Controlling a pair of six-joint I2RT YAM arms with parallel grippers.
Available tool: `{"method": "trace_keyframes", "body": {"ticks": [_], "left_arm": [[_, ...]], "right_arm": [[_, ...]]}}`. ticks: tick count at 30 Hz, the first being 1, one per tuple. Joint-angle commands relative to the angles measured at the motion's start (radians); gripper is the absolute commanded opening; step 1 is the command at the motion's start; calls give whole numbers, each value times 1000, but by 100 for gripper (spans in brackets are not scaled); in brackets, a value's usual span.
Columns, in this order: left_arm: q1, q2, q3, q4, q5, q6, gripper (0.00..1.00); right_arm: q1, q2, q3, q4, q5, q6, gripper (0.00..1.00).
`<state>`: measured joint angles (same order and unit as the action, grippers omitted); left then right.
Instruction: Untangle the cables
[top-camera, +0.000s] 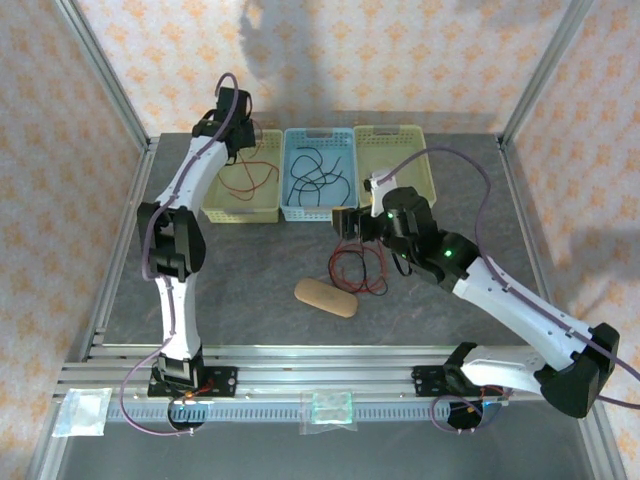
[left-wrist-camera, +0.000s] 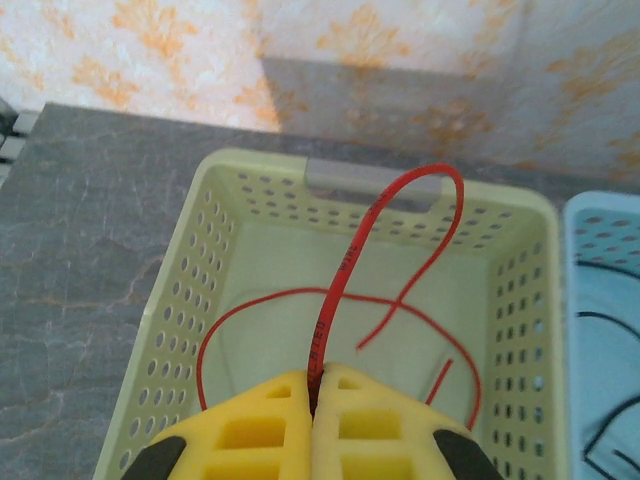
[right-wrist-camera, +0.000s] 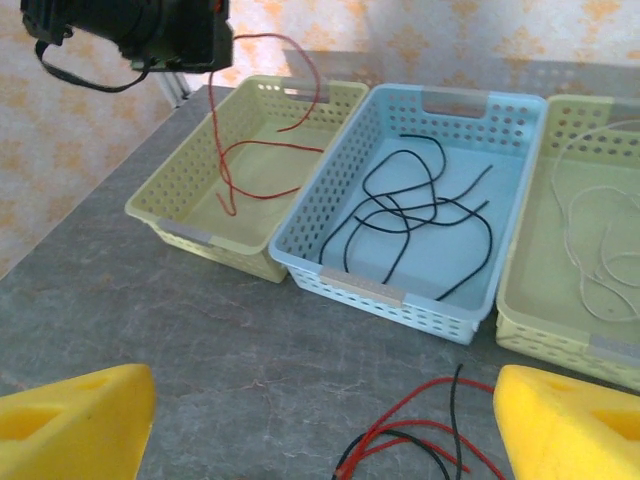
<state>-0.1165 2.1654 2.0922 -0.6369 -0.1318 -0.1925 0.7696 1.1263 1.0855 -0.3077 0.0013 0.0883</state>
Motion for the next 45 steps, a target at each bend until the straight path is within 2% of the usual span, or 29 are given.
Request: {"method": "trace_keyframes", "body": {"ticks": [1,3,6,10,12,13,15,18,24,29,32,42,45], "left_arm": [[11,40,26,-94,-60,-28,0],[15,57,4,-84,-50,-35,0],[36,97,8,-100,20,-65,0],[40,106,-2,-90,18,-76,0],[41,106,2,-94,18,-80,1],[41,106,7,-98,18,-81,4],[41,101,11,-101,18,-85,23],[40,70,4,-98,35,-87,42],[23,-58,-41,-54,115,-66,55],[-33,-240,-195,63,157,-32,80],[-81,-355,-291,107,163,-25,83],[-254,-659,-664,275,126,-92,84],[-310,-722,-752,311,113,-124,85]], "right_arm": [[6,-29,-11,-11,91,59,92],[6,-25,-12,-26,111,75,100],[7,-12,-26,-48,145,123,100],[7,28,-36,-92,190,197,99],[7,49,-33,-112,175,230,100],[7,49,-32,-115,178,248,100],[6,45,-31,-119,180,295,100],[7,-8,-65,-77,144,295,100],[7,-86,-108,-48,109,262,100],[6,-26,-66,-159,169,327,100],[1,-1,-63,-208,168,374,100],[-105,43,-83,-279,-24,442,100],[-126,92,-67,-320,-59,449,97]]}}
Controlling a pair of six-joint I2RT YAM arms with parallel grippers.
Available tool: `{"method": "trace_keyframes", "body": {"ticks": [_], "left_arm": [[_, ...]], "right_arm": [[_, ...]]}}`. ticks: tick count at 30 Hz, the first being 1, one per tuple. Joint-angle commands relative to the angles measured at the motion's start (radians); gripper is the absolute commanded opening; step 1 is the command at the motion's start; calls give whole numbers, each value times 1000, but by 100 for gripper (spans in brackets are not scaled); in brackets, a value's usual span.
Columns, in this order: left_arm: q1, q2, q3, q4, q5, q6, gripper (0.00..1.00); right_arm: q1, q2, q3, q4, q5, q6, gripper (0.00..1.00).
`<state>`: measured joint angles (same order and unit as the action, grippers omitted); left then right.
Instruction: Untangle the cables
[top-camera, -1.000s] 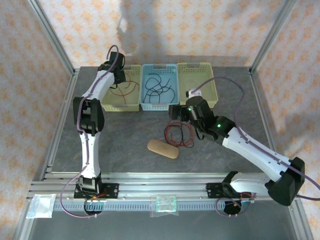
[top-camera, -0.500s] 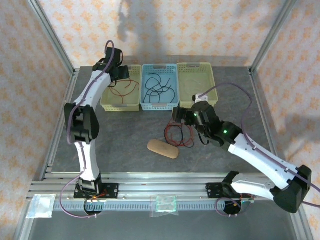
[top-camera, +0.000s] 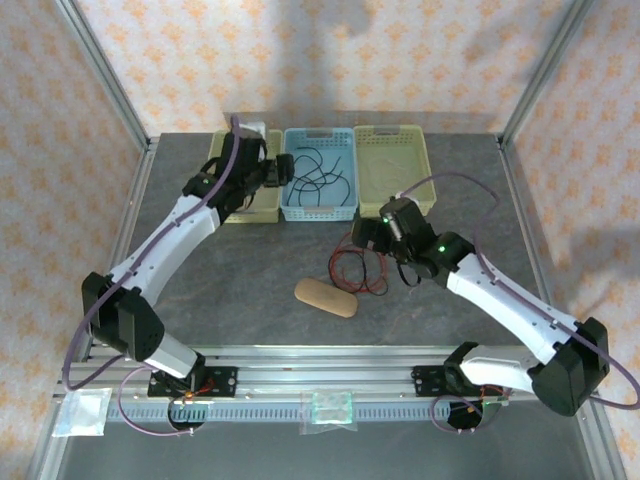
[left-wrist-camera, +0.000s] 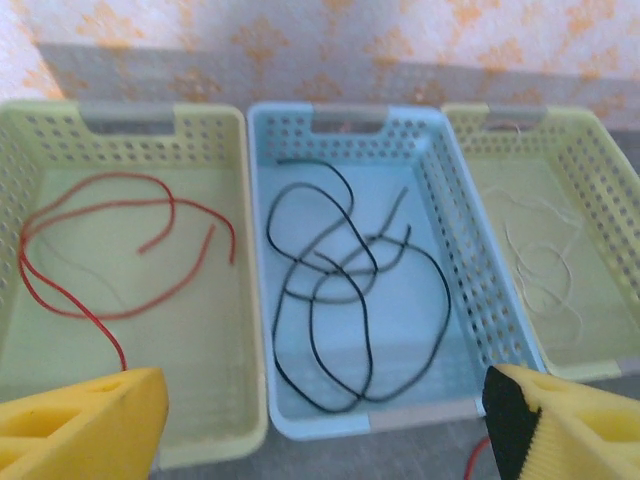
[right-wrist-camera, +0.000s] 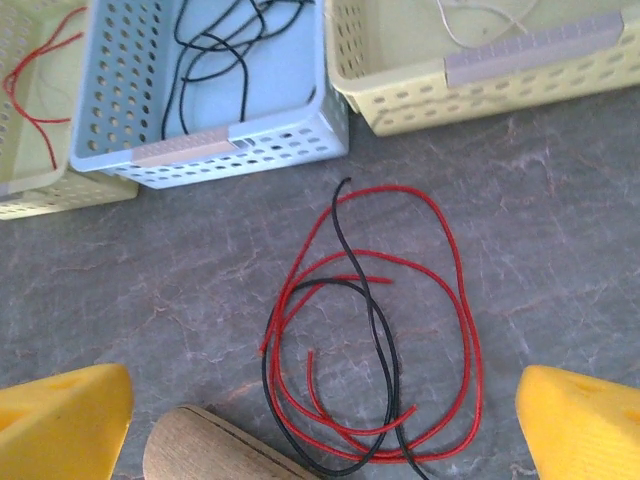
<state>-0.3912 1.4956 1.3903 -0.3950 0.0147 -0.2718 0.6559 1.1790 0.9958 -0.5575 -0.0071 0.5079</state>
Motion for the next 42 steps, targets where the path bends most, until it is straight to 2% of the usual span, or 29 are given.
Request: {"method": "trace_keyframes", "body": {"ticks": [1,4,9,16,21,25,32,36,42], "left_arm": [[-53,-71,-76,77,-42,-61,86],[-96,-116,-151,106,-39,-112,86],[-189,-166,-278,178,-42,-198,90],[-305,-170,-415,313,-47,-297,92],[-357,-140,-447,349,-62,-352,91],[-382,-135,-497,405,-43,-417,91],[-435,-151,-611,516,-38,-523,90],[-436,-169,-687,587,-25,-580,89],[-436,-162,-718,594,-27,-603,90]], "right_arm": [[-16,57,33,-90,-60,24,95],[-19,111,55,-147,-66,2,93],[-75,163,51,-203,-82,-57,80],[-188,215,42,-160,-184,-186,63],[-198,280,87,-111,-251,-223,53],[-184,358,132,-92,-247,-235,48],[-175,495,197,-41,-287,-252,44],[-163,564,244,-30,-310,-258,43],[-145,626,269,-29,-305,-257,40]]}}
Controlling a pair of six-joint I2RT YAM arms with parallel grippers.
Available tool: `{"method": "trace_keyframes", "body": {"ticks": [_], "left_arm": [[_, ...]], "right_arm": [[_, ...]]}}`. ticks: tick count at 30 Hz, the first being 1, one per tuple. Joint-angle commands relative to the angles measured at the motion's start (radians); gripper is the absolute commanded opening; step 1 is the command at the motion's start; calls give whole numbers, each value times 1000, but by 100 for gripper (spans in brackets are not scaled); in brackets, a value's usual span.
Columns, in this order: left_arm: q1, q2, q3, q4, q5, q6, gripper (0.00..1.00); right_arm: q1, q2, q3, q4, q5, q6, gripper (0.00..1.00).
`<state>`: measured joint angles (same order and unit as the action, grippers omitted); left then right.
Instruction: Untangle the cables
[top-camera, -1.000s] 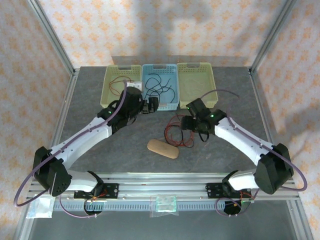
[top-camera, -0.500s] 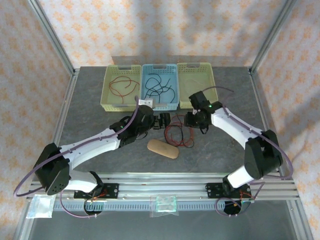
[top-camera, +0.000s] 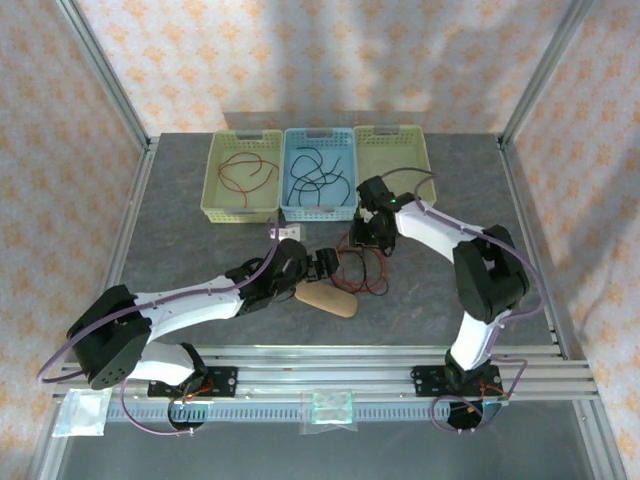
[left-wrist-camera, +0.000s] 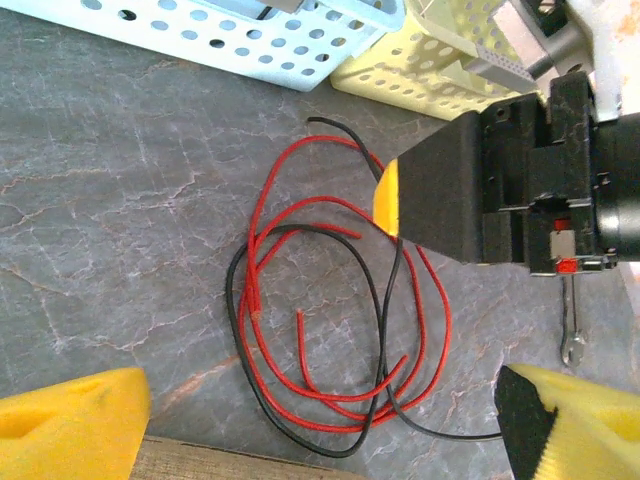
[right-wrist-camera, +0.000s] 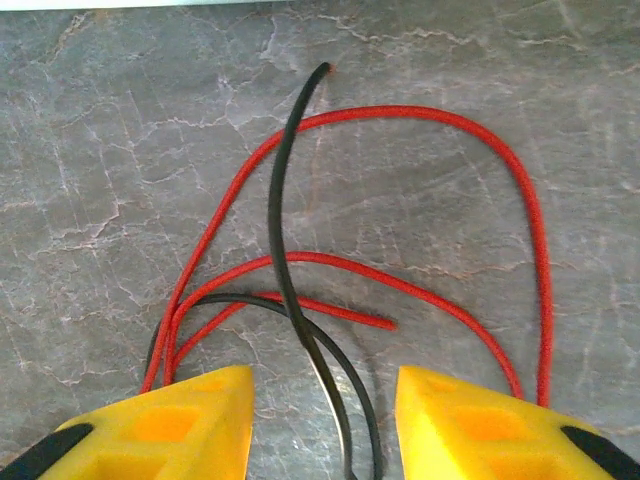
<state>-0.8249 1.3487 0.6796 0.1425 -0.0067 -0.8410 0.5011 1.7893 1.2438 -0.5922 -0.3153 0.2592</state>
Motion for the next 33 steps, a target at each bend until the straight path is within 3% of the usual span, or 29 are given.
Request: {"method": "trace_keyframes", "body": {"ticks": [1,8,19,25,33], "left_arm": [[-2,-13,-9,55,-6,-31,90],[-2,24,13,56,19,-28,90],[7,109,99,31,28,-22,87],[39,210,157,8,36,-61,79],[61,374,275,-30,73,-32,79]], "right_arm": [[11,23,20,7,8,-7,39],[19,50,28,-1,55,3,30],[24,-27,6,17,94,-9,7],[24,-130,-11,35,91,-6,3],[24,-241,1,29,70,-15,0]]}}
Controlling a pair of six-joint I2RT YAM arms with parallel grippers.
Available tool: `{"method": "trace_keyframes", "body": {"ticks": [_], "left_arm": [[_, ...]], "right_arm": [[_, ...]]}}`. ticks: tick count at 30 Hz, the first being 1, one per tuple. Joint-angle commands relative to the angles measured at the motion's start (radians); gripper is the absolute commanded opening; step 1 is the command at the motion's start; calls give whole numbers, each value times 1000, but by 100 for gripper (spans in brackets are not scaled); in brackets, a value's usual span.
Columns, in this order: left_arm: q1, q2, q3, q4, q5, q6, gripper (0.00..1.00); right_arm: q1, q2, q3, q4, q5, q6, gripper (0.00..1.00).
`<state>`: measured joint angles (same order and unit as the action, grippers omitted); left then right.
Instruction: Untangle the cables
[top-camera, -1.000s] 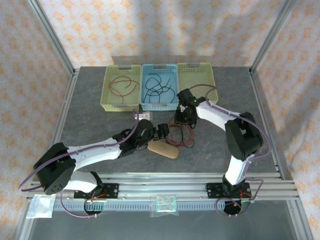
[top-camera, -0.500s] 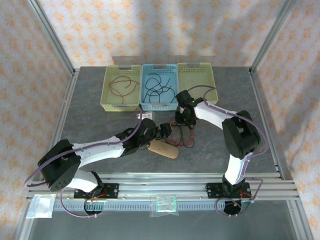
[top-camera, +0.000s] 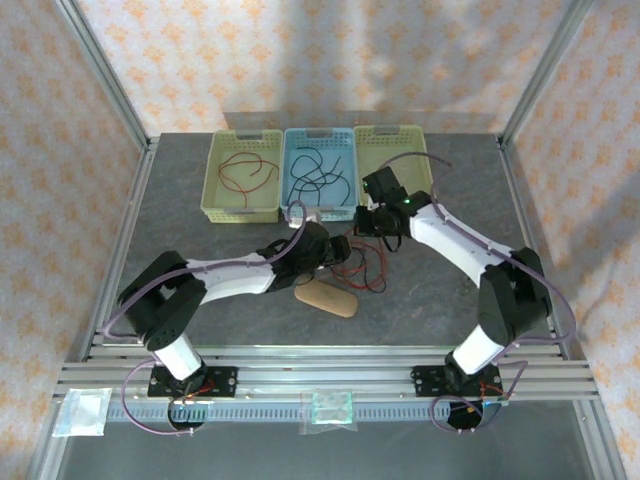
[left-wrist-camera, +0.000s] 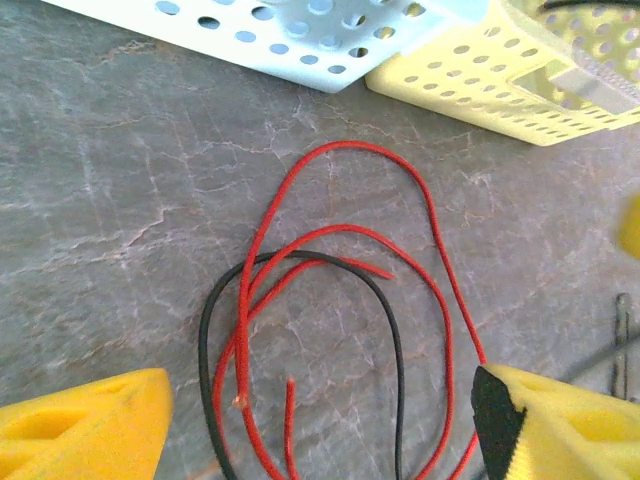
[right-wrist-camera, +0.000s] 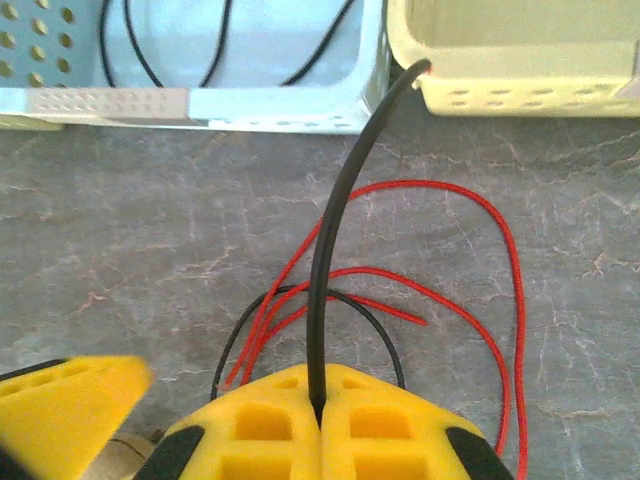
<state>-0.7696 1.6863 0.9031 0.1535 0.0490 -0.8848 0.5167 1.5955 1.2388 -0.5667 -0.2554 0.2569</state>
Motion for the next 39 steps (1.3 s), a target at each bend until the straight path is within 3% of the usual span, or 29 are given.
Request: {"method": "trace_keyframes", "body": {"ticks": [1,17,39], "left_arm": [[5,53,64,-46,21,15,79],[-5,247,193,-193,-27,77,80],[-17,321,205,-203,-21,79,80]], "right_arm": [[8,-59,8,0,7,-13,0],[8,-187,193,-35,23,3,0],[8,-252,461,-70,134,-21,0]]}}
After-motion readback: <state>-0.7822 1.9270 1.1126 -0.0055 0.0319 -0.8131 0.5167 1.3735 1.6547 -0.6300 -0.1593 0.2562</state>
